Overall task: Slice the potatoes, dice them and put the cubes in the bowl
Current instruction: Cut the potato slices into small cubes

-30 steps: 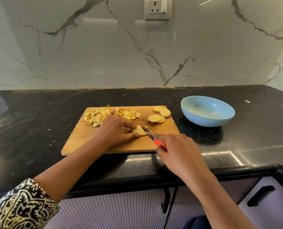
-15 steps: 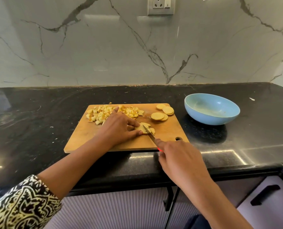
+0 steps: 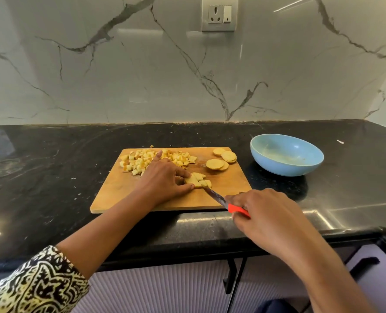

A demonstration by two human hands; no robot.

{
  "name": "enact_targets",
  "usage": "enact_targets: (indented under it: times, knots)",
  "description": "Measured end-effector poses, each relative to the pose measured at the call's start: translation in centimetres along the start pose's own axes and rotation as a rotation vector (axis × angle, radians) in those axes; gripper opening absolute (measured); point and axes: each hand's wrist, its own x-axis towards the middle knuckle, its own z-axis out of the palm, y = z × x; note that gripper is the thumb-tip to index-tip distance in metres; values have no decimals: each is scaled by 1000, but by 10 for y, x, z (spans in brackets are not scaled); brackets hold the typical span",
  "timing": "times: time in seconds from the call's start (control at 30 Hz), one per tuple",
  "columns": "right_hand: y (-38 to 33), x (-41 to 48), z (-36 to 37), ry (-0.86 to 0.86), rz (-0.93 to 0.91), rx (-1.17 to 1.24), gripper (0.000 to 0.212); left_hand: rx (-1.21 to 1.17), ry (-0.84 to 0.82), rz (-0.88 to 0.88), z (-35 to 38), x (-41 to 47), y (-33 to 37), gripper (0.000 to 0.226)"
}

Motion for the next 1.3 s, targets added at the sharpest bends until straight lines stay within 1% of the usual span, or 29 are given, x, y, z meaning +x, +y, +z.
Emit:
enact_targets:
  times: [0.1, 0.17, 0.43, 0.53, 0.7, 0.87, 1.0, 1.1, 1.2, 1.3]
  knots:
    - [-4, 4, 11, 125, 13, 38, 40, -30, 6, -19, -1, 1, -3, 44]
    - [-8, 11, 18, 164, 28, 58, 41, -40, 6, -22, -1, 1, -3, 42]
    - [-19, 26, 46, 139, -12, 69, 44, -60, 48, -10, -2, 1, 0, 36]
    - [-23, 38, 48, 95, -17, 1, 43, -62, 55, -8, -2, 2, 0, 36]
    - [-30, 47, 50, 30, -37, -76, 36, -38, 70, -12, -1, 2, 1, 36]
    - [-12, 25, 37, 16, -59, -16, 39, -32, 54, -9, -2, 1, 0, 37]
    - [2, 19, 20, -7, -49, 108, 40, -47, 55, -28, -6, 0, -2, 41]
    - [1, 18, 24, 38, -19, 152, 40, -32, 74, -29, -8, -1, -9, 38]
    - [-2, 18, 30, 111, -3, 161, 42, -1, 41, -27, -9, -1, -11, 32]
    - [-6, 22, 32, 115, 1, 171, 43, 18, 33, -28, -8, 0, -10, 30]
